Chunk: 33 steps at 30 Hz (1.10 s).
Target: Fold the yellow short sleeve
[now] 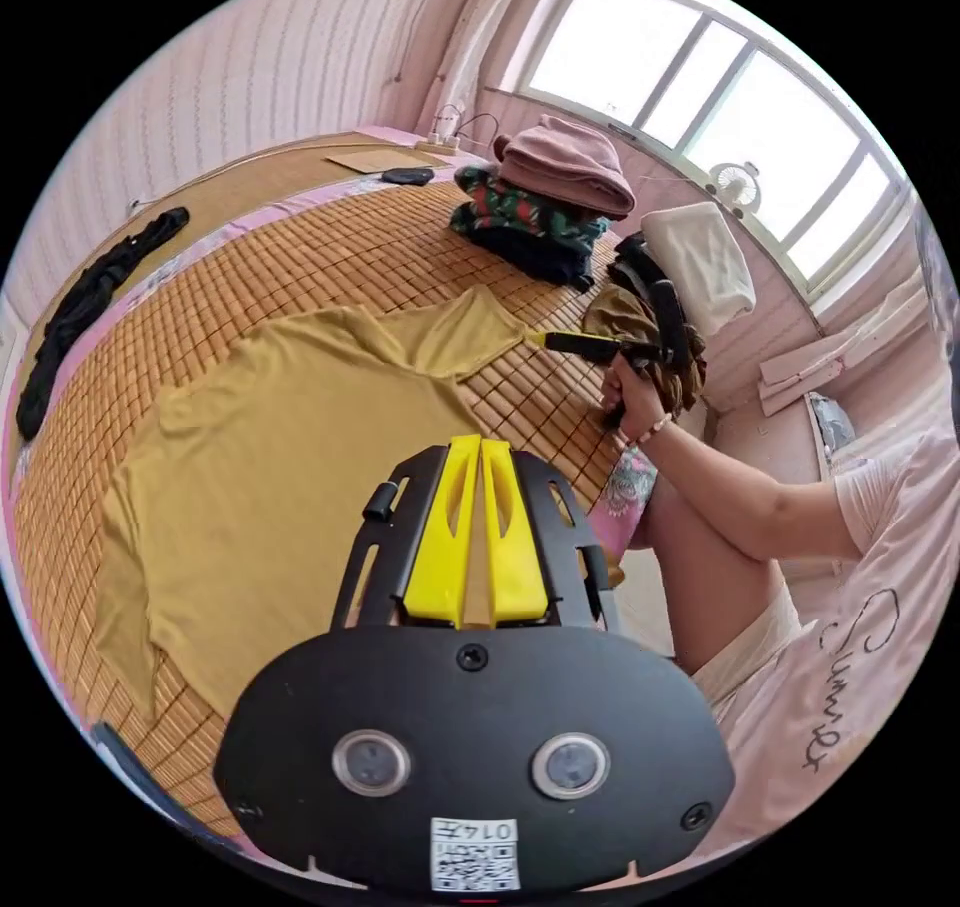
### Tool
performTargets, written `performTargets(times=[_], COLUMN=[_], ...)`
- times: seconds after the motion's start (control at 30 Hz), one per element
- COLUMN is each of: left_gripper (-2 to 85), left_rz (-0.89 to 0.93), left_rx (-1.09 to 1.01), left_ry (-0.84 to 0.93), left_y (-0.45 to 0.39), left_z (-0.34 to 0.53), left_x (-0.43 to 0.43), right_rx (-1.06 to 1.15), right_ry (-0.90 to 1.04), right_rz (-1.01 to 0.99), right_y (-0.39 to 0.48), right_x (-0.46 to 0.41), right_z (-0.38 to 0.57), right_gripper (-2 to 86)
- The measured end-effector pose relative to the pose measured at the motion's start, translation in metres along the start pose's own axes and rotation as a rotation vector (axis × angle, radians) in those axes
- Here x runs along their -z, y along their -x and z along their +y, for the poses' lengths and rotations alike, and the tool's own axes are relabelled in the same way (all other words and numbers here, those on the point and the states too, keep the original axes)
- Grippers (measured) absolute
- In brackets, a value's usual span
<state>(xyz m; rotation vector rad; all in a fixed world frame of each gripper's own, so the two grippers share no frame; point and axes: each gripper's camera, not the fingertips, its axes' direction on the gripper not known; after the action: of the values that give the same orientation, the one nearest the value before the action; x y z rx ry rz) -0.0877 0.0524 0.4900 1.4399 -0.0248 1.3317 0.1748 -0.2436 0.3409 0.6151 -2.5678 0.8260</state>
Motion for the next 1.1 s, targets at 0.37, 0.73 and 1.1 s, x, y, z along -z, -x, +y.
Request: performTargets(times=[0.37,0.73,1.1], left_gripper=[-0.6,4.8,-0.5], left_rz=[-0.042,-0.174,-0.195], left_rx=[-0.140,-0.189,-0.210], left_ry=[0.106,0.325,0.112], left_y=[-0.023,-0.021,0.033], left_z=[-0.172,-0.150,-0.088], left_x=[-0.208,-0.358,-0.249], right_rx=[-0.034,0.002,0.112], right_ry=[0.132,0.300,0.102], right_rz=[-0.003,-0.121,-0.159], right_y=[-0.014,-0.047,-0.034], right_x=[0.009,0.034,0.059], right_z=[-0.033,-0.045,-0.031], right_gripper=[3.5,1.8,1.7])
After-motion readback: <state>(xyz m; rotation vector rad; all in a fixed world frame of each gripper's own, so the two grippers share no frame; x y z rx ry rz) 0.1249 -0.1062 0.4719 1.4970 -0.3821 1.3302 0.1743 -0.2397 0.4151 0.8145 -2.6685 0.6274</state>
